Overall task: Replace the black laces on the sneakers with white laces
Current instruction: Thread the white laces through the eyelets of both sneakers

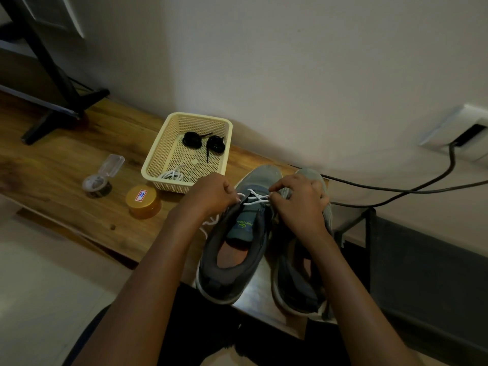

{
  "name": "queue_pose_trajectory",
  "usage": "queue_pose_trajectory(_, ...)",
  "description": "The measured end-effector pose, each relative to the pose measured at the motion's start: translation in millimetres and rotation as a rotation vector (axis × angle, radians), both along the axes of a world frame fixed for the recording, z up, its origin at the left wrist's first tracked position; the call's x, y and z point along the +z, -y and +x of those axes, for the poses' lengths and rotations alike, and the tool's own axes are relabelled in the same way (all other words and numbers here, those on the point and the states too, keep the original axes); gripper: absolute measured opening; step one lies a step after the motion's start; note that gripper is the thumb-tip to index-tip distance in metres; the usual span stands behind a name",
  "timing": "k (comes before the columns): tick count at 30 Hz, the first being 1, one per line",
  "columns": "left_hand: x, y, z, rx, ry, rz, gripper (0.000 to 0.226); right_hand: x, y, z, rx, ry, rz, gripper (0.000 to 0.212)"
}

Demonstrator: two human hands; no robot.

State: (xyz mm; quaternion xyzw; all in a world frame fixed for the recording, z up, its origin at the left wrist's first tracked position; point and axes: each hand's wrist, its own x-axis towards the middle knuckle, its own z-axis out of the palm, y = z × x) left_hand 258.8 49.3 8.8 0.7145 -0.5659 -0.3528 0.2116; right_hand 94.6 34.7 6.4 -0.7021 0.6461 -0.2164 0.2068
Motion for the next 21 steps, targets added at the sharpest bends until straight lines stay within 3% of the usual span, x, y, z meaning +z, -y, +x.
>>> queue_pose_trajectory(8,5.1,1.5,-0.1,0.139,-0.142,-0.050,0.027,0.2,-0.1,0.5,-0.005,0.010,0.018,0.011)
queue_pose_trajectory(21,16.4,1.1,-0.7,0.152,-0.341,0.103,0.018,0.5,0.7,-1.4,-0.017,-0.002,0.017,0.013)
